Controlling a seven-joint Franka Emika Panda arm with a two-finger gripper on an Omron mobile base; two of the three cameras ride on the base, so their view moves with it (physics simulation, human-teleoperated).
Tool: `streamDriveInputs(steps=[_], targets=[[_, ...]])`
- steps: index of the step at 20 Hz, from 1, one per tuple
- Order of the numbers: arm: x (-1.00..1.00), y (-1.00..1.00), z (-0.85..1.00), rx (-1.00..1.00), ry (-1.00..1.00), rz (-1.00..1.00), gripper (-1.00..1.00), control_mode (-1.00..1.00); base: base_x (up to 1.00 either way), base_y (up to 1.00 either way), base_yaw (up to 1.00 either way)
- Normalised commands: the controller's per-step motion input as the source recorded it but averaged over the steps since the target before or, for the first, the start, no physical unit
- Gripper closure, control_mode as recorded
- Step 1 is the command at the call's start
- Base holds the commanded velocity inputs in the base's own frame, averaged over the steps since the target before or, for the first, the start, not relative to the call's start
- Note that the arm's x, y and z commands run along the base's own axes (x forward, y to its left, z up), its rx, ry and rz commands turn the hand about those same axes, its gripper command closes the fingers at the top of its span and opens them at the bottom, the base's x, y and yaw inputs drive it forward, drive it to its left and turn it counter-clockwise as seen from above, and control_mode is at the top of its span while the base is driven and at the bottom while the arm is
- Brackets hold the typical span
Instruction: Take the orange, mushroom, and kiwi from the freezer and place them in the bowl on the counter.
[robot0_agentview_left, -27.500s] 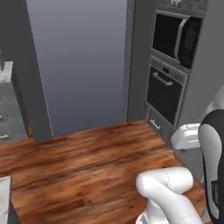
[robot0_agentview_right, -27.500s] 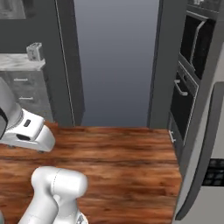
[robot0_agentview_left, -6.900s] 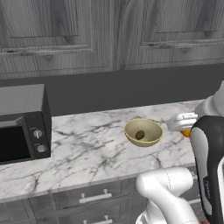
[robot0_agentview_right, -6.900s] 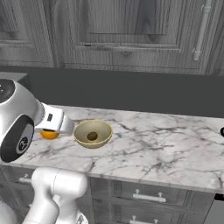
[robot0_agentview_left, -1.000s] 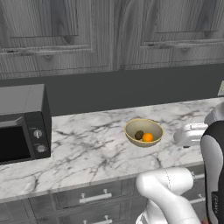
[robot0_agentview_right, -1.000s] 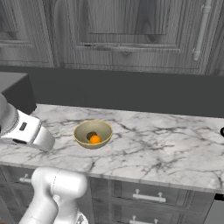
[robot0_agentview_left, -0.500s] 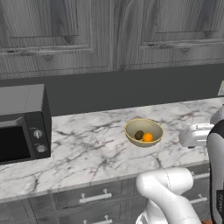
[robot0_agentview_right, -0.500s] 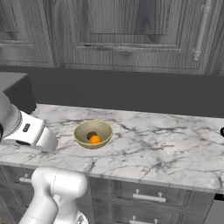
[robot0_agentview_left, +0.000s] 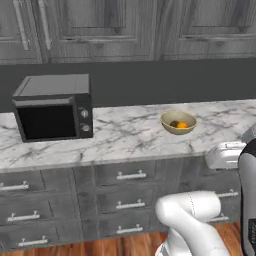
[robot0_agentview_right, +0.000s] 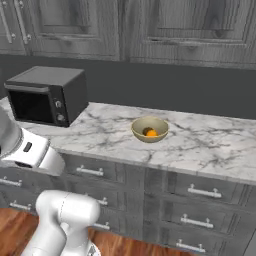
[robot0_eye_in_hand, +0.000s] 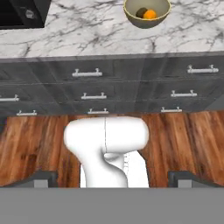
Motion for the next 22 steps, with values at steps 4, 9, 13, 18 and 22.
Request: streamDriveInputs(steps=[4, 9, 13, 18, 22], targets=[[0.00, 0.00, 0.00, 0.00, 0.00, 0.00, -1.00, 1.00, -0.38, 0.67, 0.94], [0.00, 0.00, 0.00, 0.00, 0.00, 0.00, -1.00, 1.00, -0.36, 0.52, 0.99], [0.00, 0.00, 0.00, 0.00, 0.00, 0.00, -1.00, 1.00, -0.31, 0.62, 0.95], [0.00, 0.00, 0.00, 0.00, 0.00, 0.00, -1.00, 1.00, 0.06, 0.83, 0.75], [0.00, 0.00, 0.00, 0.00, 0.00, 0.00, -1.00, 1.00, 0.89, 0.90, 0.18]])
